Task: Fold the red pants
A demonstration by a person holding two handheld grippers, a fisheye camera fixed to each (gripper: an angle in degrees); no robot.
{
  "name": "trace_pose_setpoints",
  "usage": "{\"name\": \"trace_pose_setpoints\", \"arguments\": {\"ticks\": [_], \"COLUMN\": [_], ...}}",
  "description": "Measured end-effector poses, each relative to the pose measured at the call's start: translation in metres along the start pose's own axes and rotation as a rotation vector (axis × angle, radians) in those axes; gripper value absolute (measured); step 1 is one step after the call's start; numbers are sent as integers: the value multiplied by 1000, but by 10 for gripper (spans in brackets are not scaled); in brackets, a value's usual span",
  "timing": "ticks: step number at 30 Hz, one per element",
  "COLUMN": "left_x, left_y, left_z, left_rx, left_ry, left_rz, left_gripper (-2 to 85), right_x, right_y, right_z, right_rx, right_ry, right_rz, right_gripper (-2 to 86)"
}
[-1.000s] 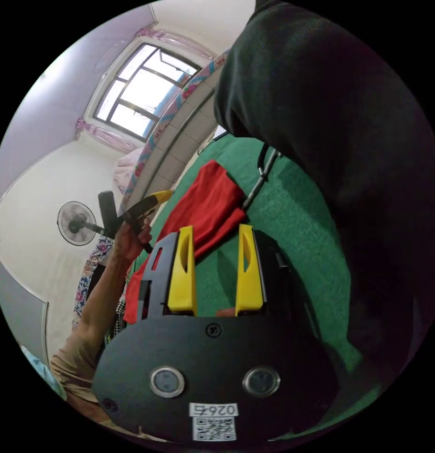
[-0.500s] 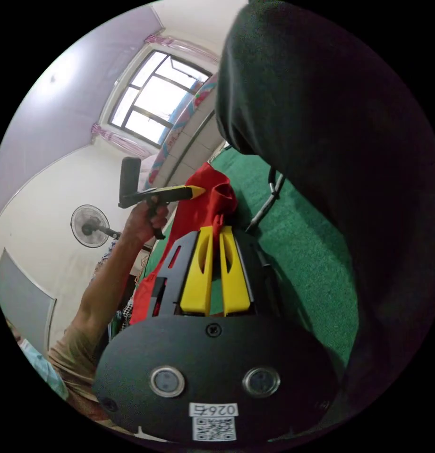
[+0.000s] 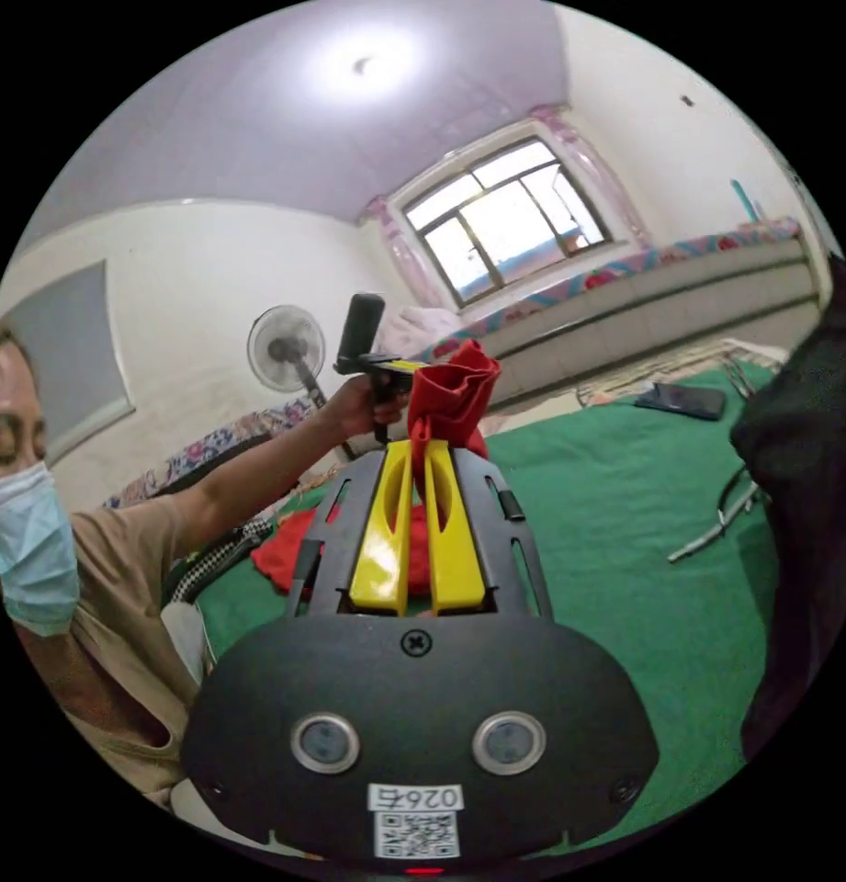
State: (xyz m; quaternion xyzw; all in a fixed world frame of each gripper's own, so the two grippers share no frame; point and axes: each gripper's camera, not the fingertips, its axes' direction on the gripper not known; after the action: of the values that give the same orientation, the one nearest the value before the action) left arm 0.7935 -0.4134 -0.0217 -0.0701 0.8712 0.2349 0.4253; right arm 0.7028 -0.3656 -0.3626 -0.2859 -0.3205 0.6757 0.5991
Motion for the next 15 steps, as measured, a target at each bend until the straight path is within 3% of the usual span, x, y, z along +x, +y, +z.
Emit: {"name": "trace_pose_setpoints", "arguments": {"ticks": [9,13,15], "left_x": [-17,-26,-19], "left_y": [199,298,328], "left_z": [-88,-117,-139], "left_rx": [130,188,303], "left_ry": [-60,-149,-188], "left_rz": [-344,-641,-714], "left_gripper": [1,-8,-9], "right_x": [-140,-172,-178], "right_y": [10,54,62], "right_z": [193,298,312], "right_rx": [-391,-800,-849], "right_ry": [-184,-349,-395], "right_rz": [-284,-329,-327], "right_gripper": [0,59,63]}}
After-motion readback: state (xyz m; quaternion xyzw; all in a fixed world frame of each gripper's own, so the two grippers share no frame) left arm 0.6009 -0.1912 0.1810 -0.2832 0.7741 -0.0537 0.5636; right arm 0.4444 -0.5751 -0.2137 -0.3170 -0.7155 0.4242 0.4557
